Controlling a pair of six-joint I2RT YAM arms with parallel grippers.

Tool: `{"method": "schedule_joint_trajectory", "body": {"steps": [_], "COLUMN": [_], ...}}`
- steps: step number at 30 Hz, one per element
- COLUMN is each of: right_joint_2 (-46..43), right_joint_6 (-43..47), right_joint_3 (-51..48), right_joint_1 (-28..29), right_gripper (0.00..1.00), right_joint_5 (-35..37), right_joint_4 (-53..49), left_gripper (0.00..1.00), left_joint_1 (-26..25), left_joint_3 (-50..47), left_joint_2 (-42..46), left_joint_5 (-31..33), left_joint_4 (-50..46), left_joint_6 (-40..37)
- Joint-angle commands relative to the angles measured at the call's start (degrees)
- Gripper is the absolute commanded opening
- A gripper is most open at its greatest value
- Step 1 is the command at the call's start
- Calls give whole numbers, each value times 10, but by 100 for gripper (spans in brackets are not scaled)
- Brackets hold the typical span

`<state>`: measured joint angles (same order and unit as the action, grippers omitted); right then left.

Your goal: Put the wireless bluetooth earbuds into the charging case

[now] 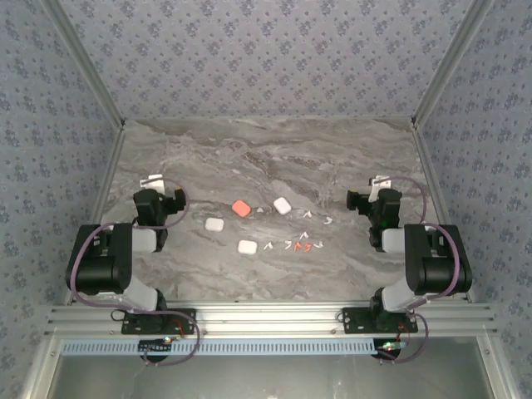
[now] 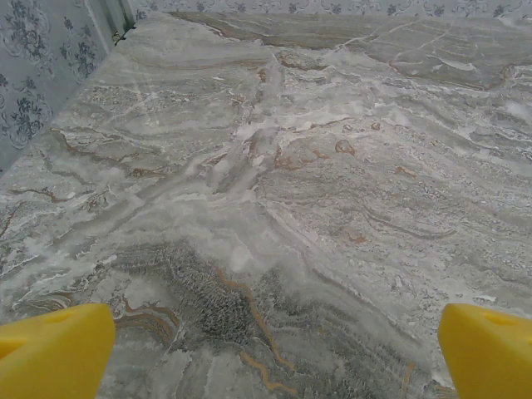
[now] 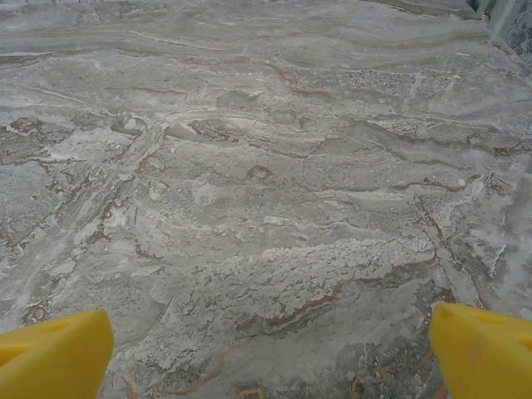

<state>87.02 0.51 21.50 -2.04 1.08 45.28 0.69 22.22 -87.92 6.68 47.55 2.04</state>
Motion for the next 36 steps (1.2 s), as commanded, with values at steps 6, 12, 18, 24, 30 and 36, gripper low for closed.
{"method": "schedule_joint_trajectory", "body": {"steps": [6, 12, 18, 24, 30, 36], "right_joint_2": [1, 1, 1, 1, -49, -135], "right_joint_6": [4, 5, 5, 5, 5, -16], "right_joint_3": [11, 11, 11, 11, 43, 110], "right_joint_1": [-1, 0, 0, 0, -6, 24], "right_gripper": [100, 100, 100, 100, 100, 100], "right_joint_5": [6, 7, 7, 6, -22, -42], "right_joint_4": [5, 4, 5, 5, -94, -306], "left_gripper": [99, 99, 99, 99, 99, 99], "left_joint_1": [-1, -1, -1, -1, -2, -2], "left_joint_3": [10, 10, 10, 9, 16, 85], "left_joint_2": [2, 1, 1, 3, 104, 211], "left_joint_5": [-5, -5, -5, -1, 17, -50], "left_joint_4": [-2, -2, -3, 1, -99, -311], "left_joint_6": [4, 4, 5, 6, 15, 123]}}
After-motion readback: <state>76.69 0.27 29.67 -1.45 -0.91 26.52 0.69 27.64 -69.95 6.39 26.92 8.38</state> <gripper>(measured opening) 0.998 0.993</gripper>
